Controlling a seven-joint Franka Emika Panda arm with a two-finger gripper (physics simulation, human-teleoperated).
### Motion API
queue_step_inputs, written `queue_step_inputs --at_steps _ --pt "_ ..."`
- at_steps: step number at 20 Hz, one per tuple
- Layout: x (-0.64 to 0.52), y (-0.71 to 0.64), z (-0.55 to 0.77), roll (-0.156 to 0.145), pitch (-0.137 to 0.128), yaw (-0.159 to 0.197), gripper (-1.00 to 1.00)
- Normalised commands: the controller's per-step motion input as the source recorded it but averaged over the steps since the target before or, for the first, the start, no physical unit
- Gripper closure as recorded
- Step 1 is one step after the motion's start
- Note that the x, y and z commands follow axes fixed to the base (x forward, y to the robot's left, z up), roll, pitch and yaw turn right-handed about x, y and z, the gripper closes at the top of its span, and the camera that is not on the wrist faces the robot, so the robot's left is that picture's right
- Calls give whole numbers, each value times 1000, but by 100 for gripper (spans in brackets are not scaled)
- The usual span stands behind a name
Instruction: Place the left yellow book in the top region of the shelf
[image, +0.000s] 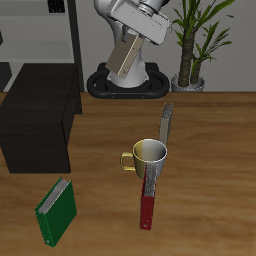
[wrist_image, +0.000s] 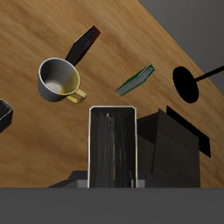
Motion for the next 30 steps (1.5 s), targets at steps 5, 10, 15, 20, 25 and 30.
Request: queue_step_inputs --at_steps 5,10,15,20,25,30 --pt "110 35 -320 -67 19 24 100" --pt "93 89 -269 -79 20 5 100" --pt "24 142 -174 -34 19 -7 100" --pt "34 -11 -59 -79 -28 6 100" --pt "9 -89 -166 -78 21 -10 100" --pt "21 18 -133 -40 31 -4 100"
